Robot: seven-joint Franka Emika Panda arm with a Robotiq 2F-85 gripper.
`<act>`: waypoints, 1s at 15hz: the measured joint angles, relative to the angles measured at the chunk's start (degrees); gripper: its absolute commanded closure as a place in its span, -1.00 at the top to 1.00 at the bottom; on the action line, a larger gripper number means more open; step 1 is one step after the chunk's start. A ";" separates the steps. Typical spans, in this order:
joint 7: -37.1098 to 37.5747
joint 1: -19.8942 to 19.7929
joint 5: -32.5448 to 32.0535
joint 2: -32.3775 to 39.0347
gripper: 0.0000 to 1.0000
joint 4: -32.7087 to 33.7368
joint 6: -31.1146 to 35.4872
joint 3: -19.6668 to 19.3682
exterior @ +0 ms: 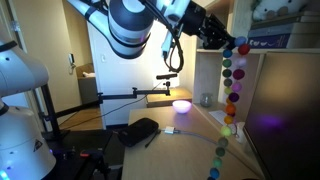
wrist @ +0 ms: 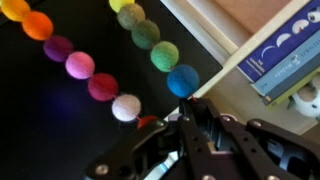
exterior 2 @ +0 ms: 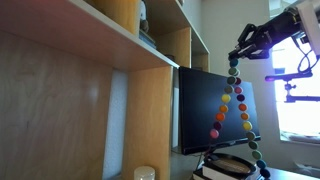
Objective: Pick the string of beads and place it over the computer
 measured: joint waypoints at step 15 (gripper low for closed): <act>7.51 2.13 4.34 0.73 -0.91 8.93 0.00 -12.44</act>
